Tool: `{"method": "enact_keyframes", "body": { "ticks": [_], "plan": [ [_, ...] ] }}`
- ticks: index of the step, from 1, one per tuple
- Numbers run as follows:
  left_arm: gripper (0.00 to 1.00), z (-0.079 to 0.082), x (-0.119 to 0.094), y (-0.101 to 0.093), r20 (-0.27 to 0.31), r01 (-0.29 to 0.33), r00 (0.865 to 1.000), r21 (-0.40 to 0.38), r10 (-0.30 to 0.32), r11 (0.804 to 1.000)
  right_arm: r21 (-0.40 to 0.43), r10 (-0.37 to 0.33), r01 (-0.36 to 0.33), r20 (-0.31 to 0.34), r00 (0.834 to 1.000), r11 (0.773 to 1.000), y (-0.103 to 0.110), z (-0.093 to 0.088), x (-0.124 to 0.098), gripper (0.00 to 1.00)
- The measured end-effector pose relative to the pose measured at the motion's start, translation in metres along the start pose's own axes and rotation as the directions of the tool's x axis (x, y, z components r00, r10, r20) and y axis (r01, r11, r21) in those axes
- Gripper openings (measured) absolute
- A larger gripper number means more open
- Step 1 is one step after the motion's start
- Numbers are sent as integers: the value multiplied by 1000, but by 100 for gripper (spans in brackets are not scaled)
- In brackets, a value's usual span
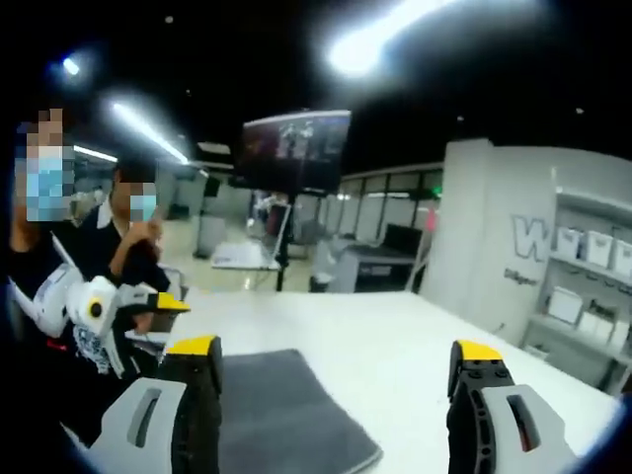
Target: Open the folded towel by lifting each exposed corner and separating the folded layers until the towel lies flat within the target outline without major curled edges
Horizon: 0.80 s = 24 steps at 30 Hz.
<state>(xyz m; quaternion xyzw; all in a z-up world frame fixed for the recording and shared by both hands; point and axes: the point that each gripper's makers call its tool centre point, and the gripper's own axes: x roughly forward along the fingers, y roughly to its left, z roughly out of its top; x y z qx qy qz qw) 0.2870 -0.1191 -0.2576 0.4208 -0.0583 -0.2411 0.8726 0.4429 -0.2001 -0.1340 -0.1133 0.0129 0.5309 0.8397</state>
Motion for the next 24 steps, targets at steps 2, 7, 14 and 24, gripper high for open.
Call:
{"method": "enact_keyframes", "body": {
  "ticks": [2, 7, 14, 24],
  "plan": [
    [100, -3, 3, -5, -14, 7, 1000, 13, -6, 1000, 14, 5, -5, 0, 1000, 1000, -8, -5, 10, 83],
    [100, -13, 11, -15, -58, -17, 998, 67, 21, 998, 63, 26, -23, -45, 999, 998, -27, -36, 46, 77],
    [100, -17, 24, -30, -78, -15, 997, 122, 24, 992, 97, 64, -52, -118, 991, 994, -25, -83, 53, 74],
    [100, -6, 31, -55, -69, 32, 997, 150, -22, 988, 144, 204, -194, -54, 978, 970, -22, -87, 44, 72]
  ]
}}
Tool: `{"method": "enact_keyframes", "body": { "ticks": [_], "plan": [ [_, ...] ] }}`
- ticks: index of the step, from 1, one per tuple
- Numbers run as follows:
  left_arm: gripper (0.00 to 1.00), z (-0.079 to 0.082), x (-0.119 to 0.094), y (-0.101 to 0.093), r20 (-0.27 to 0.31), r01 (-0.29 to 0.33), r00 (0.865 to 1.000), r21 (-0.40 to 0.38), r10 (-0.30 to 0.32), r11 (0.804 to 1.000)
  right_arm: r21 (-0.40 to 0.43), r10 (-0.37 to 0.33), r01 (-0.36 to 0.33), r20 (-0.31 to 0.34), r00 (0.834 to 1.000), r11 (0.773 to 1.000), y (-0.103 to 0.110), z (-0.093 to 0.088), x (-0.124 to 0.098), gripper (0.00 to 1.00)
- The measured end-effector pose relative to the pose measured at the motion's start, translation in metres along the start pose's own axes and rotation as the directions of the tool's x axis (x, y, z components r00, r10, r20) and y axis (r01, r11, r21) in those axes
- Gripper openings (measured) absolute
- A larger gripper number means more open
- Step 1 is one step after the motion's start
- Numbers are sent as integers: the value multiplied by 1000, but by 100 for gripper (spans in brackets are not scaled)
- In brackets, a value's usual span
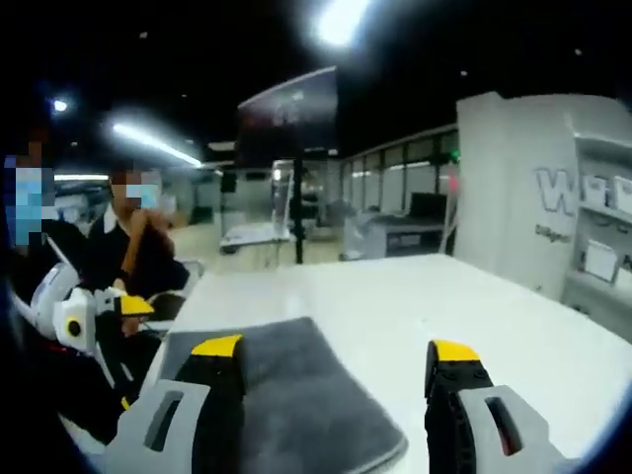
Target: Open the folded towel by lifting each exposed corner and separating the folded layers until the towel lies flat within the target outline without major curled edges
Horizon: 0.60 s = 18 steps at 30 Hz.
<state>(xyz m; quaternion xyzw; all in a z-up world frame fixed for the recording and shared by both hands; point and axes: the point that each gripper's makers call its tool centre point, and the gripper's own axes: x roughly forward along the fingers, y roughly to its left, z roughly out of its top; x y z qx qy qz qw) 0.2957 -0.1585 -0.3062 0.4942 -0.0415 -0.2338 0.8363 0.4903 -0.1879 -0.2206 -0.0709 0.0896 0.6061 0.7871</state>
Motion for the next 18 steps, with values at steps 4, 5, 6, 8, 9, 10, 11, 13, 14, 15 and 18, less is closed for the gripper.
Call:
{"method": "enact_keyframes", "body": {
  "ticks": [4, 5, 6, 8, 9, 10, 11, 13, 14, 15, 18],
  "plan": [
    [100, 8, -2, -13, 19, 26, 999, 15, -27, 1000, 11, 52, -51, -41, 998, 999, 2, -27, 11, 82],
    [100, 9, -2, -16, 21, 32, 999, 15, -33, 999, 23, 74, -73, -65, 995, 997, 2, -40, 16, 81],
    [100, 11, -3, -20, 22, 41, 999, 19, -41, 999, 36, 96, -93, -84, 992, 995, 2, -53, 19, 76],
    [100, 13, -4, -26, 23, 53, 998, 24, -53, 998, 80, 142, -134, -104, 984, 988, 4, -76, 24, 65],
    [100, 14, -4, -27, 23, 56, 998, 26, -56, 998, 109, 157, -145, -114, 981, 983, 3, -86, 26, 63],
    [100, 14, -4, -29, 22, 59, 998, 27, -60, 998, 134, 166, -148, -136, 977, 980, 2, -99, 27, 62],
    [100, 16, -4, -31, 23, 64, 998, 25, -65, 998, 135, 172, -153, -141, 975, 979, 2, -103, 28, 61],
    [100, 18, -4, -34, 27, 72, 997, 28, -72, 997, 156, 188, -165, -150, 971, 974, 3, -115, 27, 62],
    [100, 18, -4, -36, 27, 74, 997, 29, -75, 997, 189, 191, -162, -147, 970, 969, 1, -119, 26, 62],
    [100, 18, -4, -37, 25, 78, 997, 38, -79, 996, 208, 188, -155, -148, 971, 966, -1, -122, 25, 61],
    [100, 19, -3, -39, 26, 85, 996, 46, -87, 995, 233, 174, -137, -143, 974, 963, -7, -128, 23, 55]
  ]
}}
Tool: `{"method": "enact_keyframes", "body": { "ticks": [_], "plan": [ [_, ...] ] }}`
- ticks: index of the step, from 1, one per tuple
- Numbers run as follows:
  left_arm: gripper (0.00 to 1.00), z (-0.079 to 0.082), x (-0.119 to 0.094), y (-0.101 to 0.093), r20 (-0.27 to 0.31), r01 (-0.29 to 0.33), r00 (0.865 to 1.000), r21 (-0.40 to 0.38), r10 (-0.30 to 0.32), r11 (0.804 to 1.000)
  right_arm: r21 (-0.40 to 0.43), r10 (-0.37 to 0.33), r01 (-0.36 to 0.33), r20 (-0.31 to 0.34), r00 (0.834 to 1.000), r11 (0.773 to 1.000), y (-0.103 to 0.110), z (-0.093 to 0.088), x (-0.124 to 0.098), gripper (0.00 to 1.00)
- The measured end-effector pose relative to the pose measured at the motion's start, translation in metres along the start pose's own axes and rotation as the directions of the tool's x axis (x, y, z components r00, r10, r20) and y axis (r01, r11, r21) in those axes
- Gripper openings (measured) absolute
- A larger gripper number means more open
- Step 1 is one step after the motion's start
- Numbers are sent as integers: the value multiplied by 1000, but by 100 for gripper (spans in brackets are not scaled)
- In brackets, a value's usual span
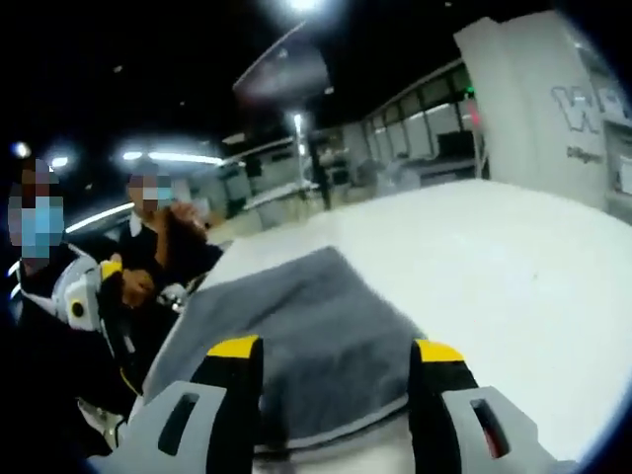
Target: Open the folded towel by lifting each exposed corner and separating the folded layers until the towel lies flat within the target outline without major curled edges
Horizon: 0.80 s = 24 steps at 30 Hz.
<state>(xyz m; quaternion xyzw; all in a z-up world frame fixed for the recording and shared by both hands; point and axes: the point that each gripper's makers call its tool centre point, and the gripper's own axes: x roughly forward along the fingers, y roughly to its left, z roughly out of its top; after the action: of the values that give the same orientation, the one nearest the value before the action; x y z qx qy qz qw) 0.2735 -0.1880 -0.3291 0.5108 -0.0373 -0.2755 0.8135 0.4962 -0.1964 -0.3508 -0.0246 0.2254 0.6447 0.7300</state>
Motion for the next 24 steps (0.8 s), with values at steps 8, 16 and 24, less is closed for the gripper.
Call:
{"method": "enact_keyframes", "body": {
  "ticks": [8, 16, 24],
  "plan": [
    [100, -2, 2, -1, 0, 6, 1000, 4, -6, 1000, 57, -25, 26, -9, 1000, 998, -7, -11, 1, 55],
    [100, 3, 12, -10, 24, 26, 999, 14, -26, 1000, 91, -51, 54, -28, 998, 994, -13, -23, 3, 54],
    [100, 23, 17, -28, 86, 46, 995, 34, -49, 998, 79, -42, 46, -49, 998, 996, -16, -24, 4, 55]
  ]
}}
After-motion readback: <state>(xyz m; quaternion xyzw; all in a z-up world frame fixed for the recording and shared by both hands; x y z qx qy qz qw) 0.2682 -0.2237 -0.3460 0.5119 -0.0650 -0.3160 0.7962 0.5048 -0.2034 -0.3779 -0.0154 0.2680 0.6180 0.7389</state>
